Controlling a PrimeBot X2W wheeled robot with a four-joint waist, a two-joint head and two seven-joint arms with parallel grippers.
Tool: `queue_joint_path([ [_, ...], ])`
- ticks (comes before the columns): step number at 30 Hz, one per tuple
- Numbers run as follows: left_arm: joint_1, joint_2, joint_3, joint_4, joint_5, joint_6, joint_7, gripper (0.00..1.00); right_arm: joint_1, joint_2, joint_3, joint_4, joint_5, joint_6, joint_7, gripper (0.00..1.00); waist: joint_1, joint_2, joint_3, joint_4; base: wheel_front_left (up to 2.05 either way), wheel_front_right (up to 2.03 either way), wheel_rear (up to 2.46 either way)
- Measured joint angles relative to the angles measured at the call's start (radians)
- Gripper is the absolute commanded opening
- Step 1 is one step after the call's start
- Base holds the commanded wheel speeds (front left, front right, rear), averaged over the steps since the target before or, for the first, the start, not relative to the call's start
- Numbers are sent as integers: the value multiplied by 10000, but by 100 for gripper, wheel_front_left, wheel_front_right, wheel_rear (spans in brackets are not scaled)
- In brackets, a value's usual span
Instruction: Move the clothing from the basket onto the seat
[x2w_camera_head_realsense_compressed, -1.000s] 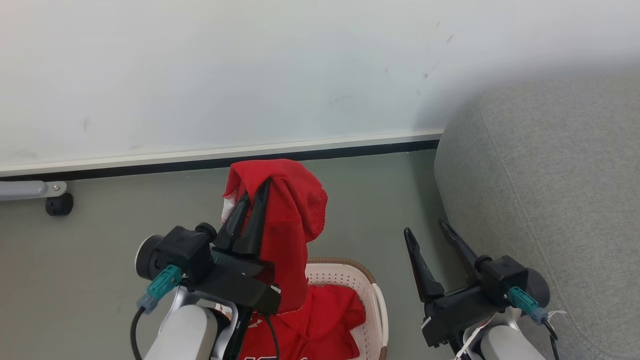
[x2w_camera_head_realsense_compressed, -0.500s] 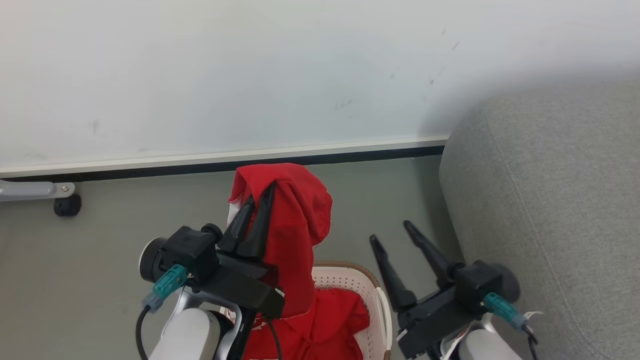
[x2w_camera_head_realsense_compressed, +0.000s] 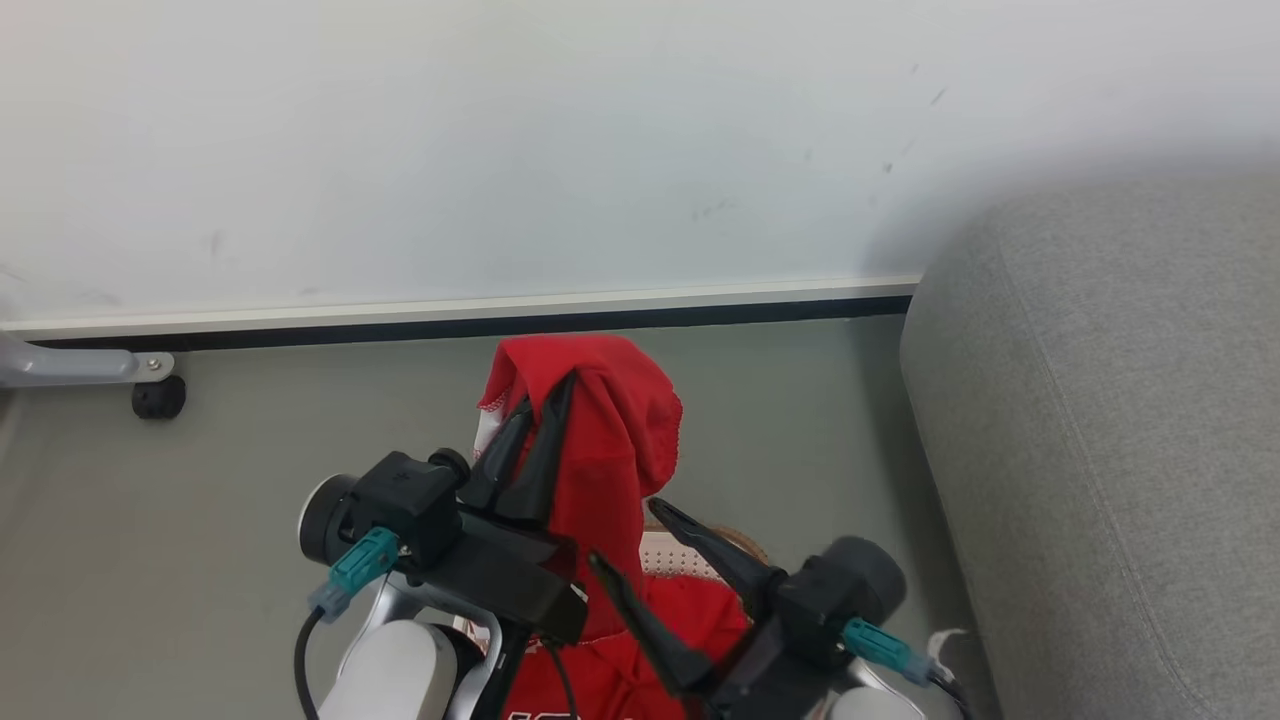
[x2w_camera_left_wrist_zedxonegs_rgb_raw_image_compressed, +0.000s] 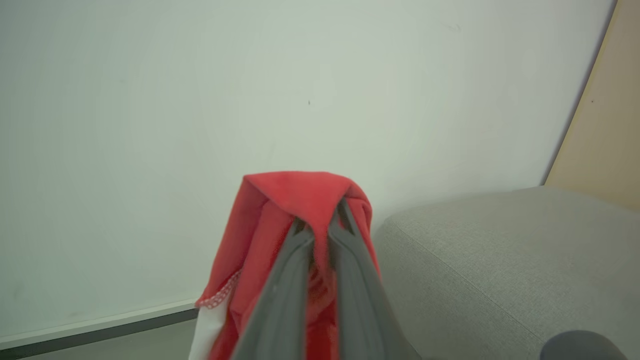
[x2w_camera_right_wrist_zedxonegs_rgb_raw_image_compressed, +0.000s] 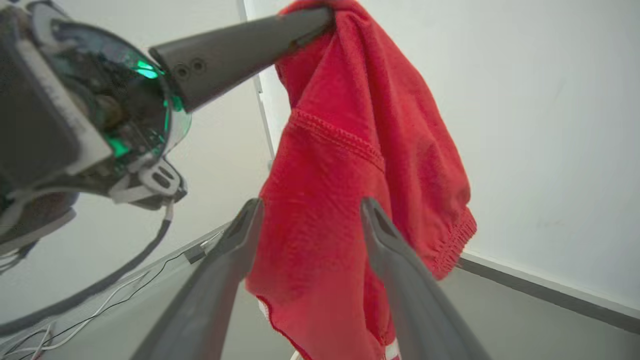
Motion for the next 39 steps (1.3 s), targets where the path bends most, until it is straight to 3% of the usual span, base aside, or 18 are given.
queue_joint_path([
  [16, -39, -21, -405, -219, -2, -13, 163, 0, -2167, -23, 1354, 991, 1373, -849, 159, 98, 1, 0, 199, 389, 0, 0, 0],
  [17, -40, -23, -422, -226, -2, -13, 163, 0, -2261, -25, 1442, 1072, 1476, -930, 161, 35, 0, 1, 208, 403, 0, 0, 0],
  [18, -41, -23, -433, -244, -2, -13, 163, 0, -2341, -25, 1523, 1129, 1613, -997, 161, 0, 0, 0, 216, 415, 0, 0, 0],
  [26, -192, -25, -453, -305, -15, -12, 192, 0, -2955, -23, 2104, 1605, 2439, -1337, 146, 0, 0, 0, 277, 478, 0, 0, 0],
  [35, -193, 0, -447, -360, -13, -10, 194, 0, -3329, -23, 2274, 1935, 3003, -1432, -29, 0, 0, 0, 306, 407, 0, 0, 0],
  [37, -193, 25, -445, -370, -13, -10, 196, 41, -3432, -23, 2240, 2040, 3057, -1434, -94, 0, 0, 0, 310, 377, 0, 0, 0],
  [39, -192, 52, -451, -403, -13, -10, 240, 100, -3602, -21, 2054, 2243, 3124, -1434, -123, 0, 0, 0, 311, 328, 0, 0, 0],
])
